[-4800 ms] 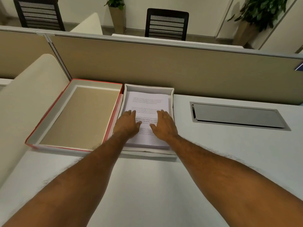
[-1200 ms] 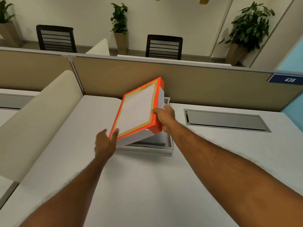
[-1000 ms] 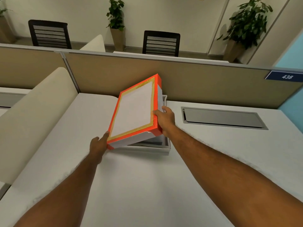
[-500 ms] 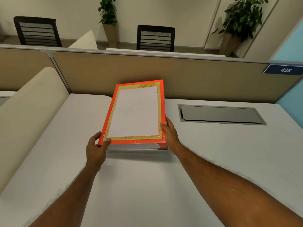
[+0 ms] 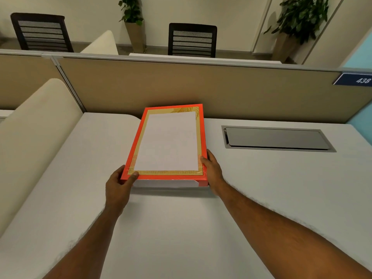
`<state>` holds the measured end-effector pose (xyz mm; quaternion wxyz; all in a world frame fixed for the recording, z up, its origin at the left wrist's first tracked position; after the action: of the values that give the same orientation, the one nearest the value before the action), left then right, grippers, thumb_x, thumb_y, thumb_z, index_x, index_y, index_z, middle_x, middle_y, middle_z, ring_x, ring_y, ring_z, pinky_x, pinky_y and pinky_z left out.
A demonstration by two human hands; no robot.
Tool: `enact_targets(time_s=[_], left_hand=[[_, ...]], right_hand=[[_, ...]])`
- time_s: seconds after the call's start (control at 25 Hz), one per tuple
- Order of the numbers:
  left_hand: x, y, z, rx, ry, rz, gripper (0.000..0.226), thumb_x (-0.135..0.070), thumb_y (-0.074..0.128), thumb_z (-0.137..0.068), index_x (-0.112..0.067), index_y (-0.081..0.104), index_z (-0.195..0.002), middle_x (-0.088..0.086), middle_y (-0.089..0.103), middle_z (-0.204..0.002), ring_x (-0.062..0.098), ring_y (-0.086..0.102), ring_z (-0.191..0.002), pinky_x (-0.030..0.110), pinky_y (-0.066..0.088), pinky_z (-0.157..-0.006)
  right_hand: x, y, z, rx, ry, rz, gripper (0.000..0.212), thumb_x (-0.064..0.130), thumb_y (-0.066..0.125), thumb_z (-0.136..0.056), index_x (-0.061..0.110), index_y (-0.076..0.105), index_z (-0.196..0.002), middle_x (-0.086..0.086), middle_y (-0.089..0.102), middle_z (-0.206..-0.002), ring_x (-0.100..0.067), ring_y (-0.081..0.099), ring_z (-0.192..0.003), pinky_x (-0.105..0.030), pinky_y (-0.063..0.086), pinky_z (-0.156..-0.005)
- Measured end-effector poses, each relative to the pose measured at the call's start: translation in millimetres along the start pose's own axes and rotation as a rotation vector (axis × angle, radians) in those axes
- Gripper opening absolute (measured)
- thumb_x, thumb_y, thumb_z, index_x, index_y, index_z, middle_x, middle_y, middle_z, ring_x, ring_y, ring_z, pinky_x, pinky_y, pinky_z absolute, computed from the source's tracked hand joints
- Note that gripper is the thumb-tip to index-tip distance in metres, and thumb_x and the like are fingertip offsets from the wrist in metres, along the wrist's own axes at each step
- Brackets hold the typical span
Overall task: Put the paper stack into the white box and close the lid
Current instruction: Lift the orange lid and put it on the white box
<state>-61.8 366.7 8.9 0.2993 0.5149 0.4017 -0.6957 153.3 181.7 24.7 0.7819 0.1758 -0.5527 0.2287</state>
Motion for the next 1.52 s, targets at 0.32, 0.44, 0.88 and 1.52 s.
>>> enact_targets(time_s=[0.32,0.44,0.88,1.52], left_hand=[[-9.6,6.0,3.4,-0.034,0.072,0.152,0.049,-0.029,0.057,-0.094,-0.015,0.048,-0.14,0.001,0.059,-0.126,0.019,0.058,-0.11,0.033,0.049,-0.095],[-22.4,7.4,2.8,-0.055,0.121,0.18,0.046,-0.028,0.055,-0.094,-0.018,0.049,-0.139,-0.007,0.061,-0.123,0.003,0.063,-0.104,0.017,0.051,-0.088],[-21.6,10.4,-3.4,-0.036,0.084,0.119,0.052,-0.035,0.055,-0.094,-0.021,0.045,-0.143,-0.001,0.057,-0.13,0.021,0.057,-0.115,0.049,0.05,-0.099],[-9.0,7.8,7.8,0.025,0.035,-0.065,0.05,-0.037,0.055,-0.094,-0.02,0.048,-0.14,0.001,0.061,-0.128,0.019,0.057,-0.107,0.045,0.048,-0.099]], right_hand=[[14.3,-1.4,-0.7,-0.067,0.035,-0.129,0.039,0.024,0.044,-0.102,0.024,0.046,-0.141,-0.002,0.066,-0.123,-0.026,0.071,-0.095,-0.04,0.06,-0.079],[18.0,-3.1,0.0,-0.067,0.031,-0.151,0.039,0.026,0.043,-0.102,0.025,0.048,-0.14,-0.002,0.067,-0.124,-0.027,0.071,-0.098,-0.041,0.061,-0.079],[15.1,-3.2,-0.5,-0.082,0.046,-0.1,0.037,0.024,0.041,-0.103,0.024,0.048,-0.139,-0.002,0.066,-0.119,-0.023,0.071,-0.09,-0.032,0.061,-0.068],[1.9,-11.3,-0.6,-0.08,0.072,0.064,0.02,0.021,0.043,-0.102,0.031,0.056,-0.114,0.007,0.067,-0.095,-0.016,0.068,-0.079,-0.03,0.059,-0.07]])
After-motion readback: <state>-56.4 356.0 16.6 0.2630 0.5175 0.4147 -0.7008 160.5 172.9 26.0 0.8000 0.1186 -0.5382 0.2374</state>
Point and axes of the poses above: each hand's wrist, its own z-axis away from the middle knuckle, its own y-axis out of the palm, x = y × z, the point moved 1 cm from there along -z, towards the middle knuckle
